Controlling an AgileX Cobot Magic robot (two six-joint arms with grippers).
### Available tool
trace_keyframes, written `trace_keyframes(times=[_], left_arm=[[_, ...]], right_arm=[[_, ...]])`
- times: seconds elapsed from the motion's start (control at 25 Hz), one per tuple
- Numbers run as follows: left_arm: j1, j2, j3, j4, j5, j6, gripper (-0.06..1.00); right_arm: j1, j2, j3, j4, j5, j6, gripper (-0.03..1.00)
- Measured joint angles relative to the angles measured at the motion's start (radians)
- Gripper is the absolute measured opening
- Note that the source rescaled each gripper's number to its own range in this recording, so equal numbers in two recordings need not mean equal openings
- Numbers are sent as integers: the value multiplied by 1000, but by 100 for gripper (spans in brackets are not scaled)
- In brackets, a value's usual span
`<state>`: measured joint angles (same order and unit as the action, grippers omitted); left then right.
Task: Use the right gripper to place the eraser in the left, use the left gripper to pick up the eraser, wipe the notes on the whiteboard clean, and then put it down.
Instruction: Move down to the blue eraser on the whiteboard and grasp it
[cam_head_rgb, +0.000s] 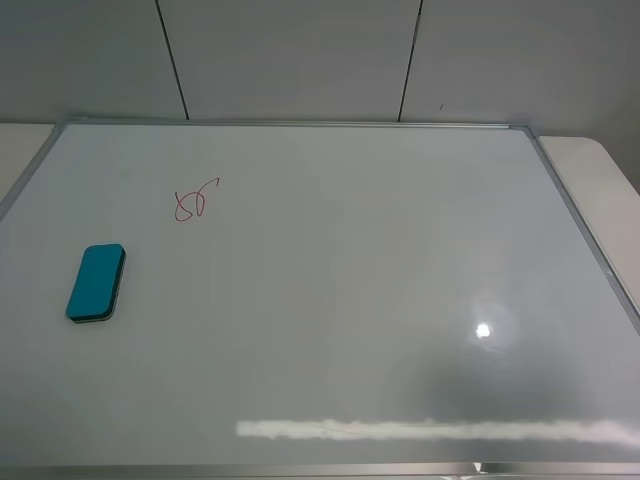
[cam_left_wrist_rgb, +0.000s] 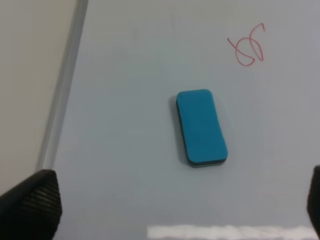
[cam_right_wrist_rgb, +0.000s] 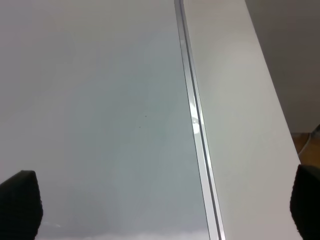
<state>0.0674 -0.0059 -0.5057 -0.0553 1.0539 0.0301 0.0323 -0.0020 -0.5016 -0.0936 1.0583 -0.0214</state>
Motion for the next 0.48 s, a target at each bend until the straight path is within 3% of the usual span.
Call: trace_keyframes(times=[0.28, 0.48], left_arm=[[0, 0, 0, 0, 0, 0, 100], [0, 0, 0, 0, 0, 0, 100]], right_arm=[[-7, 0, 0, 0, 0, 1, 100], [-86, 0, 0, -1, 0, 1, 100]])
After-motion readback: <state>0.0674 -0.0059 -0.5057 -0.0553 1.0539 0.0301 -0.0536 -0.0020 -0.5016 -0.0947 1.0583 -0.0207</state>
